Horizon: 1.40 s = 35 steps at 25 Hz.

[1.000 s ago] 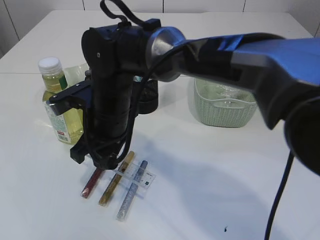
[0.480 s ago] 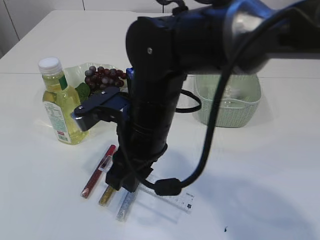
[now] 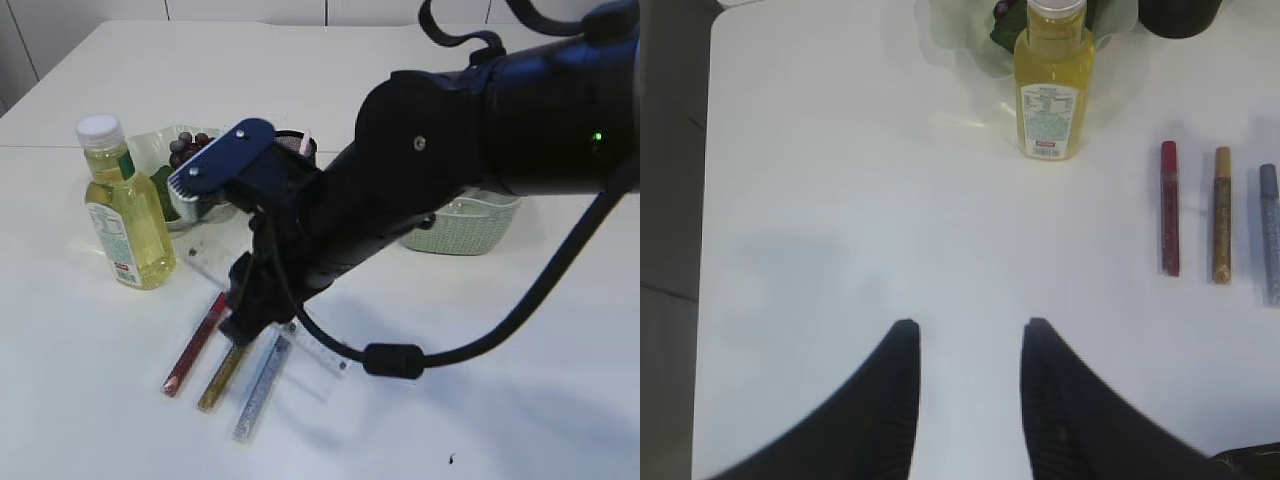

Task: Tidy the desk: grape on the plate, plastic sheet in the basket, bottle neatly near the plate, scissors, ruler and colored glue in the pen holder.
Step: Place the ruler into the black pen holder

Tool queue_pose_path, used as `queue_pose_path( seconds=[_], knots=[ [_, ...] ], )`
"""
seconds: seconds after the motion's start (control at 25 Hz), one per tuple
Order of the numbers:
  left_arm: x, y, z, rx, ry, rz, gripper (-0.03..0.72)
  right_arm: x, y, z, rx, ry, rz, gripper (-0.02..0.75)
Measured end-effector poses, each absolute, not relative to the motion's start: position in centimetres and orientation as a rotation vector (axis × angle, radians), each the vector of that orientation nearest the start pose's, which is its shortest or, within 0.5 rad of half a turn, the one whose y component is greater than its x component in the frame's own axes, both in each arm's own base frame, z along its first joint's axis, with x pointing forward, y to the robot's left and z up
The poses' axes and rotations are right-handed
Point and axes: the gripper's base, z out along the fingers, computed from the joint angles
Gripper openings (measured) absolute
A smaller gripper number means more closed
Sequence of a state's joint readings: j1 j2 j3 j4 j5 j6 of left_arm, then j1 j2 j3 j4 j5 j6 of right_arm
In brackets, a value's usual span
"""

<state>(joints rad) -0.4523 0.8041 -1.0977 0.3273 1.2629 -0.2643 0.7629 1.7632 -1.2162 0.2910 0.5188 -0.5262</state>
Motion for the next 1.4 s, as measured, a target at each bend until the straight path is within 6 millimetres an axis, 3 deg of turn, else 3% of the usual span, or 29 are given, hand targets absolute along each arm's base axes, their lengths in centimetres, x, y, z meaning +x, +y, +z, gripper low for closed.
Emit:
queue_pose_path(
  seconds=[0.44, 0.76, 0.92, 1.4],
  knots=[
    [11.3, -2.4, 40.1, 0.209, 2.375, 0.092, 0.253, 33.4, 23.5, 26.2, -0.763, 1.868, 0.277, 0.288],
    [11.3, -2.4, 40.1, 0.209, 2.376, 0.089, 0.253, 35.8, 21.1, 29.0, -0.511, 1.601, 0.176, 0.288],
    [11.4, -2.5, 40.1, 0.209, 2.373, 0.086, 0.253, 37.1, 21.1, 28.5, -0.467, 1.551, 0.145, 0.288],
    [11.4, -2.5, 40.2, 0.211, 2.361, 0.078, 0.237, 42.4, 24.1, 25.0, -0.39, 1.527, 0.184, 0.288]
  ],
)
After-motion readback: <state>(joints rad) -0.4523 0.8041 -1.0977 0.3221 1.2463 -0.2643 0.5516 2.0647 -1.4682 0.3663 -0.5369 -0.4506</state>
